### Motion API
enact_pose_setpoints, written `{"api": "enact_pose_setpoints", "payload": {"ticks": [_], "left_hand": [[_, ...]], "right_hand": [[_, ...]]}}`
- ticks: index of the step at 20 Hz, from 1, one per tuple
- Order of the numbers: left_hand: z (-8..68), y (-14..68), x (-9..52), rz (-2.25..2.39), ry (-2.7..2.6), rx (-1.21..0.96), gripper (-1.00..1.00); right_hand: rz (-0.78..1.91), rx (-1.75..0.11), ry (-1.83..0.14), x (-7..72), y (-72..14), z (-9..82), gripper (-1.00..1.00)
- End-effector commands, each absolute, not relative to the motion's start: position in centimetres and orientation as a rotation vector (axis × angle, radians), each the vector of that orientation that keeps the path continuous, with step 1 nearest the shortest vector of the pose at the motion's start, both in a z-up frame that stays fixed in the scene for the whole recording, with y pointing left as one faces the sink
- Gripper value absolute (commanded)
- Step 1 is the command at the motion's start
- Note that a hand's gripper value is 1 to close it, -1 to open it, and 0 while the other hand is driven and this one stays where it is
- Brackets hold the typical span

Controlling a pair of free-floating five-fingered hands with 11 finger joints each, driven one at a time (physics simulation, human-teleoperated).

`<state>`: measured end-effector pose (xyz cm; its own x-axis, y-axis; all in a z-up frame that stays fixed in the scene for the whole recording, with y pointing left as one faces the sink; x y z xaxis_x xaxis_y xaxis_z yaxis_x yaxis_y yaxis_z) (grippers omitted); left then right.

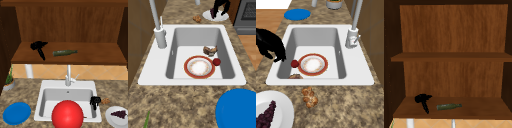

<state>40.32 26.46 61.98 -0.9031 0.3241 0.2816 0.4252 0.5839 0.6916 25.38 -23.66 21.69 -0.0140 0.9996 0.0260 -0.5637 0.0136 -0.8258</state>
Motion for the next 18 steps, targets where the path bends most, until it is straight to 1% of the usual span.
{"api": "enact_pose_setpoints", "payload": {"ticks": [1,13,18], "left_hand": [[62.0,27.9,37.7,-1.256,-2.725,-0.614,-1.00],[59.9,30.6,27.8,-1.329,-2.683,-0.598,-1.00],[58.4,31.5,25.5,-1.435,-2.591,-0.577,-1.00]], "right_hand": [[1.435,-0.734,-0.782,25.4,-23.7,21.7,0.00],[1.435,-0.734,-0.782,25.4,-23.7,21.7,0.00],[1.435,-0.734,-0.782,25.4,-23.7,21.7,0.00]]}}
